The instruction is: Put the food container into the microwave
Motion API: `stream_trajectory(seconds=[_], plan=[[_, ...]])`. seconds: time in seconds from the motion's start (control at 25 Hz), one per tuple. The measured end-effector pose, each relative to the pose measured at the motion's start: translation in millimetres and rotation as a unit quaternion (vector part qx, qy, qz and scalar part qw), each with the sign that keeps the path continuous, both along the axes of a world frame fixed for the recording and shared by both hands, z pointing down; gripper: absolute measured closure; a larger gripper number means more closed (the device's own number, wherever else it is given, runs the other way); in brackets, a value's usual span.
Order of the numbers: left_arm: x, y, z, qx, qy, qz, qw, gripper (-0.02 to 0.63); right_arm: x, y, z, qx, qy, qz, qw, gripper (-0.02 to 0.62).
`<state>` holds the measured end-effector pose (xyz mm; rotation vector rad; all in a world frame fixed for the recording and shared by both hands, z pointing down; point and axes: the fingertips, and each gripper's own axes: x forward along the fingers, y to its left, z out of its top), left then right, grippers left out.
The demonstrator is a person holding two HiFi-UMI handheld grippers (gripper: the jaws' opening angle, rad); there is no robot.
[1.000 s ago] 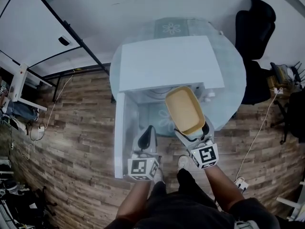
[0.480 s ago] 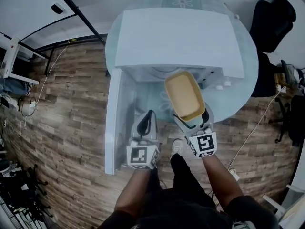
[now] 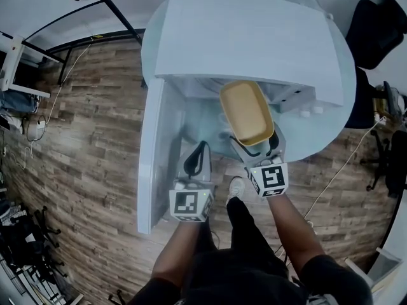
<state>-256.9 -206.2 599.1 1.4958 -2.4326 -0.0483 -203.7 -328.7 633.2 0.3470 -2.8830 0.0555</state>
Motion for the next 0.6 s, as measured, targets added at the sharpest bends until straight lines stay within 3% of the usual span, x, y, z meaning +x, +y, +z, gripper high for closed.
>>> stream_trajectory(seconds=[0.6], plan=[[-11.0,-3.4,18.2,-0.011,0.006,0.005,0.9999,0.6,-64.0,-36.5,21.4,0.015,0.022,0.034,0.999,0.091]])
